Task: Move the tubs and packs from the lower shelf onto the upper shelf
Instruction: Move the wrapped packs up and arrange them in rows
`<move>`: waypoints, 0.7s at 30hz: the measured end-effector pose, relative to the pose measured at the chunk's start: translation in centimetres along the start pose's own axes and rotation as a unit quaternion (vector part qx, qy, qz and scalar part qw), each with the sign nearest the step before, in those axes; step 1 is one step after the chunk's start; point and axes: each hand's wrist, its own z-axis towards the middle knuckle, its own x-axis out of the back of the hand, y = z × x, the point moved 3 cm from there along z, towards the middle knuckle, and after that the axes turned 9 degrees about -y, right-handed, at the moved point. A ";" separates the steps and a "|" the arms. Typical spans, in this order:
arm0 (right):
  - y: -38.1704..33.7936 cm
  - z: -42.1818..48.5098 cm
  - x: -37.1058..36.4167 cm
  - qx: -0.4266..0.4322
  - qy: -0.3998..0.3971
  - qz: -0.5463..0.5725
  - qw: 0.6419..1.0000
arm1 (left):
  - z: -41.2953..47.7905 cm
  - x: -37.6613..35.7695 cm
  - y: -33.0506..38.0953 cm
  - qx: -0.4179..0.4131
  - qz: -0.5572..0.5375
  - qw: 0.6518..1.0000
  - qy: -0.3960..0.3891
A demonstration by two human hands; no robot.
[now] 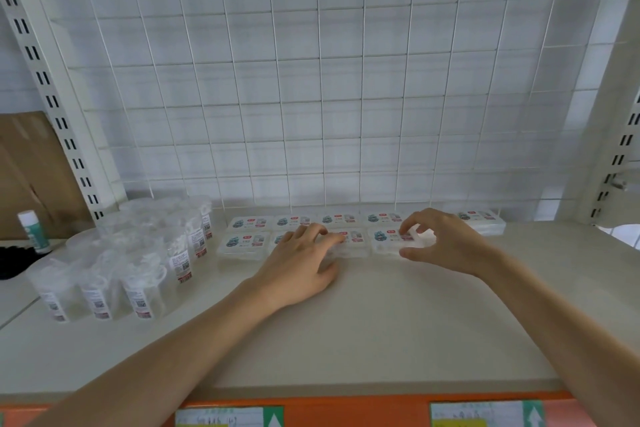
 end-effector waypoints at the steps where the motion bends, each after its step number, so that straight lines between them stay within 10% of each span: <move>1: -0.2 0.0 -0.1 0.002 -0.002 -0.022 1.000 | 0.0 0.0 0.0 -0.003 0.007 1.000 -0.001; 21: -4.6 0.1 -1.3 0.076 0.013 -0.033 0.997 | -0.6 1.7 1.9 0.017 0.087 0.995 -0.036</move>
